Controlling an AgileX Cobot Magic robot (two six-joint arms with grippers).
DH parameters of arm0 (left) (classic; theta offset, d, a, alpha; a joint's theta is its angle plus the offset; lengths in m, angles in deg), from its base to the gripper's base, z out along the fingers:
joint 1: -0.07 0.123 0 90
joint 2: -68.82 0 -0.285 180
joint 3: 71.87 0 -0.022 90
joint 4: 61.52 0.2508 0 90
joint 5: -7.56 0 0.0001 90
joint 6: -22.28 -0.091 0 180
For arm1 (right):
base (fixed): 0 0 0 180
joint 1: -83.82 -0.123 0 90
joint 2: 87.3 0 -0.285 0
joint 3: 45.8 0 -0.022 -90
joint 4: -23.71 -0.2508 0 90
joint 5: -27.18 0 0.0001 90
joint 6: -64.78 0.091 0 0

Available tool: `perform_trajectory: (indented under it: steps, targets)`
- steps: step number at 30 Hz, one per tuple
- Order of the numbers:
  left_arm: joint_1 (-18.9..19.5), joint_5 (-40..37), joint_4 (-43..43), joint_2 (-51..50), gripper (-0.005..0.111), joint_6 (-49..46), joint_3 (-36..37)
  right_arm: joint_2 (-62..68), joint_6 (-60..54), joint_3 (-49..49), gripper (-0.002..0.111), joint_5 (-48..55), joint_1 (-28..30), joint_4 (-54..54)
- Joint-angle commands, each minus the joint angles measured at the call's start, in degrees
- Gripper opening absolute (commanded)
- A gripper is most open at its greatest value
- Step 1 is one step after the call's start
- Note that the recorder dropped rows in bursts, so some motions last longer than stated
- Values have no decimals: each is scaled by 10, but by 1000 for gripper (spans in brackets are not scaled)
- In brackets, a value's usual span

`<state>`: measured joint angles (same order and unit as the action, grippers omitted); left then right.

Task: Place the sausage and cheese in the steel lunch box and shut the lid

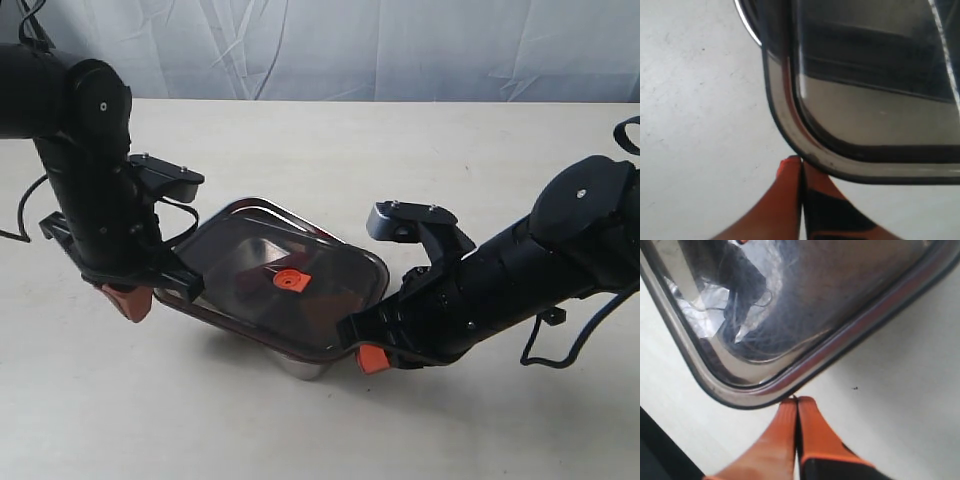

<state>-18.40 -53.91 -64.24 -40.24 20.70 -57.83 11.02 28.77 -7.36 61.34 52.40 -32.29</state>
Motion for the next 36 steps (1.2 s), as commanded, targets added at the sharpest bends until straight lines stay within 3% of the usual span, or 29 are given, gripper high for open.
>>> perform_trajectory:
  steps: [1,36]
  targets:
    - [2,0,1,-13,0,-5,-24,0,-3,-3,-1,-1,0,4]
    - [2,41,45,-44,0,1,-51,0,0,-3,-1,77,0,0]
